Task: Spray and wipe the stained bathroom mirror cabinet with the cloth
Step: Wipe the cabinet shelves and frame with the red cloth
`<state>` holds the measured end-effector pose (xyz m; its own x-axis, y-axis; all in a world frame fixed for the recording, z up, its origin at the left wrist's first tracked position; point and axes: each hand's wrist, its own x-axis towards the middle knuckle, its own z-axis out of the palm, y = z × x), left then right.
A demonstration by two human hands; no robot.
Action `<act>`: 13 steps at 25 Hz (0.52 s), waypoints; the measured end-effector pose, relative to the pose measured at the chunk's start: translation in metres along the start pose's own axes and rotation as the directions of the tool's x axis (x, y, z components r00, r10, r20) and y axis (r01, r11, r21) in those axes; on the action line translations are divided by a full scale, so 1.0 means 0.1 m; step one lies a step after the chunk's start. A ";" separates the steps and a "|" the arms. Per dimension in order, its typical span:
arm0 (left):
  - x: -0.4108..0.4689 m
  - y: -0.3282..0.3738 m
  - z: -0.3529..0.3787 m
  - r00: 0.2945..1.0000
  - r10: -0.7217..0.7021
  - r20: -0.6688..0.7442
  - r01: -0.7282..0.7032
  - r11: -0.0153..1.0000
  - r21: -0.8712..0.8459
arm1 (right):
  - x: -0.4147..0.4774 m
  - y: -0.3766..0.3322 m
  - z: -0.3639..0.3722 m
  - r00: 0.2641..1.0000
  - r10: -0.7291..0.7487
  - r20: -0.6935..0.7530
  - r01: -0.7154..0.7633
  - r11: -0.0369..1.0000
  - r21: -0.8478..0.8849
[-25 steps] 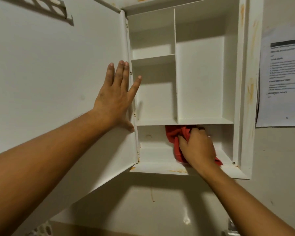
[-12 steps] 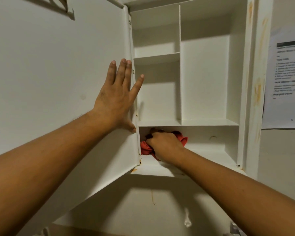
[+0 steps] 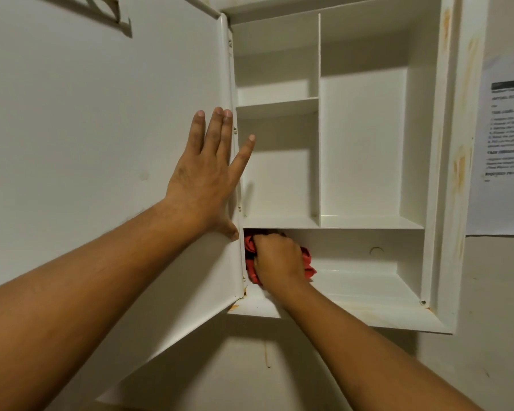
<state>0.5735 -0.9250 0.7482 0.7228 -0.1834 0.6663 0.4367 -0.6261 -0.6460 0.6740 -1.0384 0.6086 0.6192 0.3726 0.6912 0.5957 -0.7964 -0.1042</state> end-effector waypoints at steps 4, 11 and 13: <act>-0.02 -0.01 -0.04 1.000 -0.008 0.013 0.008 1.000 -0.007 | 0.06 0.15 -0.06 0.916 -0.346 0.201 0.383 0.905 -0.184; -0.02 -0.04 -0.05 1.000 -0.011 0.001 0.011 1.000 -0.011 | -0.09 0.79 -0.61 0.841 -0.387 0.377 0.495 0.831 -0.252; -0.03 -0.04 -0.05 1.000 -0.002 -0.001 0.002 1.000 -0.022 | -0.25 1.03 -0.78 0.894 -0.255 0.369 0.377 0.871 -0.313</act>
<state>0.5674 -0.9257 0.7505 0.7212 -0.1831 0.6681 0.4262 -0.6430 -0.6363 0.6801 -1.1665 0.6360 0.5905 0.7115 0.3810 0.5924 -0.7027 0.3941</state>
